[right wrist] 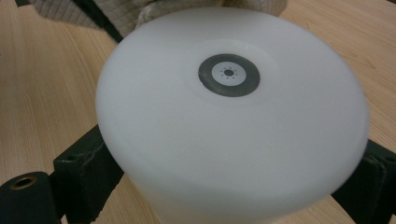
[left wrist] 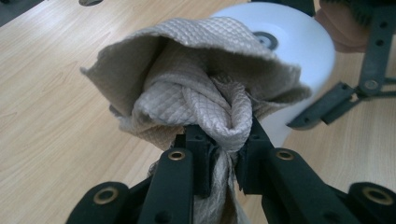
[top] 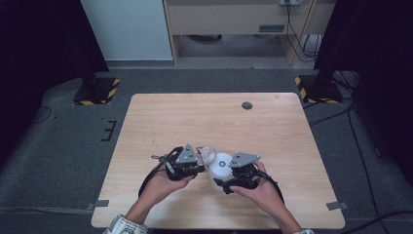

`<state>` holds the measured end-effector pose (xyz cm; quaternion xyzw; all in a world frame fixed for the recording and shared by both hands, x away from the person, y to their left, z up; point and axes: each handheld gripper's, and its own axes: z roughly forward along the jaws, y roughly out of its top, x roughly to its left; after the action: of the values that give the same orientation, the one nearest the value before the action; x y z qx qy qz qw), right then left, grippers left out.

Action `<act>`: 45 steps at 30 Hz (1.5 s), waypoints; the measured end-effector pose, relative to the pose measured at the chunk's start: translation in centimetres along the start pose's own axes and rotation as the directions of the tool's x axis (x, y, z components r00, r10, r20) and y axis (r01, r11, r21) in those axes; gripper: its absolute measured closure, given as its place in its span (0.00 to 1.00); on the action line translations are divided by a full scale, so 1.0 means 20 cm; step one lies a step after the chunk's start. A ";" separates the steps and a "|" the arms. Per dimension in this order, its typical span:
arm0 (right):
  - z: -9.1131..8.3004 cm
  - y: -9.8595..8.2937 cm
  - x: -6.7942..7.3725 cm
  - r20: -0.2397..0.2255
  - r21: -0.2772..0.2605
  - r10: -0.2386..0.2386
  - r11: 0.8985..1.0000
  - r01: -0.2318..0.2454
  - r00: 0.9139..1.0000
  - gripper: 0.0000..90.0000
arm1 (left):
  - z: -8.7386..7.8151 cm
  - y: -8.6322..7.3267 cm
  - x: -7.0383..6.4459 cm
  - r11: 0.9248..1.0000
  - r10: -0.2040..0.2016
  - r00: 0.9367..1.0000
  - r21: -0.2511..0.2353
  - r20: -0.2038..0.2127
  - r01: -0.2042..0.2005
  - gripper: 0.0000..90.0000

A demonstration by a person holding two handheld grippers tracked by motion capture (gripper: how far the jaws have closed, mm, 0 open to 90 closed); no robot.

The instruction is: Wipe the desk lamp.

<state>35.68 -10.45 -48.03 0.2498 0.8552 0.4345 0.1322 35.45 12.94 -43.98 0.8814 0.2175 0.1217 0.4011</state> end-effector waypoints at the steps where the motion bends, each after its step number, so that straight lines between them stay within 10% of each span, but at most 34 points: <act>1: 0.00 0.00 0.00 0.000 0.000 0.000 1.000 0.000 1.000 0.10 | 0.01 -0.01 -0.02 1.000 0.006 1.000 0.008 -0.002 -0.006 0.86; 10: 0.00 0.00 0.00 0.006 0.000 0.000 1.000 0.000 1.000 0.10 | 0.18 -0.16 -0.09 0.978 0.056 0.998 0.198 0.020 -0.059 0.86; 21: 0.00 0.00 0.00 0.010 -0.003 -0.002 1.000 0.002 1.000 0.10 | -0.01 -0.09 -0.14 0.998 0.040 0.998 0.048 0.052 -0.043 0.86; 32: 0.00 0.00 0.01 0.013 -0.004 0.000 1.000 0.000 1.000 0.10 | 0.12 -0.18 -0.14 0.983 0.056 0.997 0.172 0.059 -0.066 0.86; 45: 0.00 -0.01 0.01 0.020 -0.012 0.001 1.000 -0.001 1.000 0.10 | -0.04 -0.06 -0.15 0.999 0.043 0.998 0.007 0.048 -0.043 0.86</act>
<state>35.53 -10.40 -48.18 0.2537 0.8511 0.4372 0.1418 32.04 12.75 -44.52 0.8902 0.1893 0.1083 0.4000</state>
